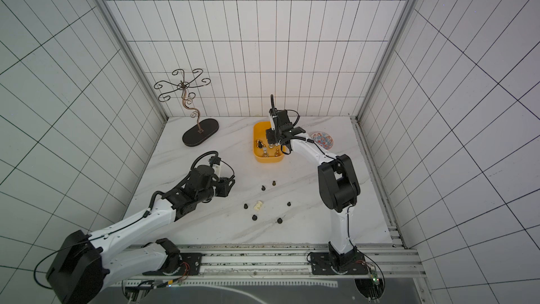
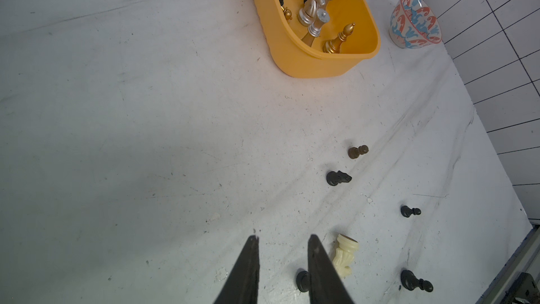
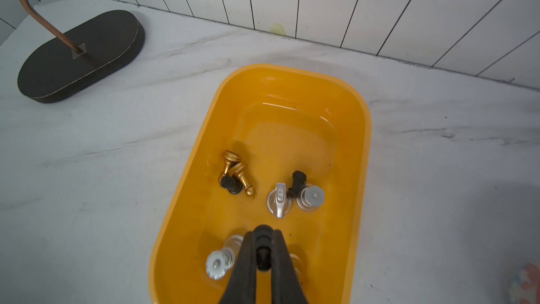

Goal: Put the chess pieces into the storage box
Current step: Place the chess piece in the storage box.

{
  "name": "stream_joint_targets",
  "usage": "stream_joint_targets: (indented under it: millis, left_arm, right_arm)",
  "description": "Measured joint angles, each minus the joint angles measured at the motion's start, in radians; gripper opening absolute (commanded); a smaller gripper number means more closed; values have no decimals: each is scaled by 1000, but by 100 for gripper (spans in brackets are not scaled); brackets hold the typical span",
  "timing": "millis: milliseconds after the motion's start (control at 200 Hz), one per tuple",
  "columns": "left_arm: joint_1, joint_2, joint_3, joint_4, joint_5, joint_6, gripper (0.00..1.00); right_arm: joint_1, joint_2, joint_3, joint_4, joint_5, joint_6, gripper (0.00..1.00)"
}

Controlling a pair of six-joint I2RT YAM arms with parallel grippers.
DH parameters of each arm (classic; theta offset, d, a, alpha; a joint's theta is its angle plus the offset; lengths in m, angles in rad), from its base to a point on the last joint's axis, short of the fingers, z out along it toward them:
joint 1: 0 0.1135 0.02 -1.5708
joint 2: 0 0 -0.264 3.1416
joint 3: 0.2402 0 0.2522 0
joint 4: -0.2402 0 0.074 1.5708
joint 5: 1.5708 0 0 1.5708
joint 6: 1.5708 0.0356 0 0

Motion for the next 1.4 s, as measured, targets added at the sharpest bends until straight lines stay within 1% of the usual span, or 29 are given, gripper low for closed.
stream_joint_targets:
  millis: [275, 475, 615, 720, 800, 1204, 1399]
  left_arm:
    - [-11, -27, -31, -24, 0, -11, 28]
    - [-14, -52, -54, -29, 0, -24, 28]
    - [-19, -74, -63, -33, -3, -33, 28]
    - [-21, -87, -69, -34, -8, -39, 28]
    - [-22, -89, -72, -35, -11, -43, 28]
    - [-24, -89, -74, -35, -14, -52, 28]
    - [-27, -89, -74, -35, -16, -53, 28]
  right_arm:
    - [-3, 212, 208, 5, -42, -19, 10]
    - [-3, 293, 260, 15, -53, -19, 11]
    - [-7, 332, 270, 16, -58, -12, 17]
    - [-12, 340, 270, 15, -62, -5, 26]
    - [-16, 340, 277, 16, -64, -4, 30]
    - [-23, 337, 293, 22, -72, -1, 33]
    - [-23, 291, 293, 20, -79, -1, 34]
